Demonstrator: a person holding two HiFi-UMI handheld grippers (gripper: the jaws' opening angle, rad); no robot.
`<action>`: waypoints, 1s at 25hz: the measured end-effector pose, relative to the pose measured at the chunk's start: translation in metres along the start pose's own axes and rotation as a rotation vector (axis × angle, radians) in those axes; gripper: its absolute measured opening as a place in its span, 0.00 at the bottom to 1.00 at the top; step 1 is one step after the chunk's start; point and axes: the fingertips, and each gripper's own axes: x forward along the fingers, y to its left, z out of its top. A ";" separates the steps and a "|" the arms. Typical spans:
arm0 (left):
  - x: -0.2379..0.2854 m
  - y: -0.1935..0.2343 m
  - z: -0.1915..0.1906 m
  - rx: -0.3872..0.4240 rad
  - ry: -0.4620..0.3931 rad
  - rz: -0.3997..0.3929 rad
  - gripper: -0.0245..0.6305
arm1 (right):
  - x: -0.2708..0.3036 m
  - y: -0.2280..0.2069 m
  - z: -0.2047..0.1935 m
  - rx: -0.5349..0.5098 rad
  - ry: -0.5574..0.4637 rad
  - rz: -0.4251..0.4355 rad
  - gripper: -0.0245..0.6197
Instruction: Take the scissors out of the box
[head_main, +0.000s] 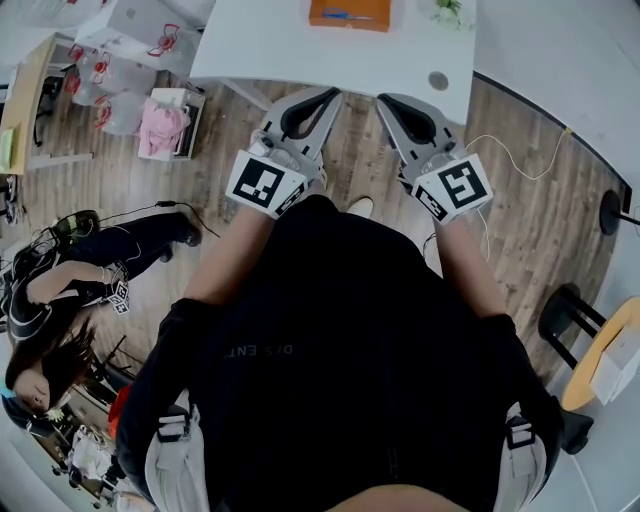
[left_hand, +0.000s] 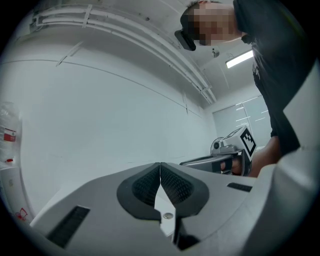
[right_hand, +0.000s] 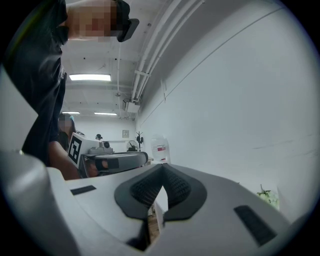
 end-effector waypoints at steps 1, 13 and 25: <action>0.003 0.006 -0.001 -0.002 0.001 -0.003 0.07 | 0.005 -0.003 0.000 0.000 0.004 -0.002 0.04; 0.040 0.074 -0.012 -0.028 0.007 -0.051 0.07 | 0.070 -0.051 -0.001 0.005 0.041 -0.043 0.04; 0.077 0.142 -0.021 -0.043 0.022 -0.084 0.07 | 0.136 -0.094 -0.006 0.029 0.069 -0.067 0.04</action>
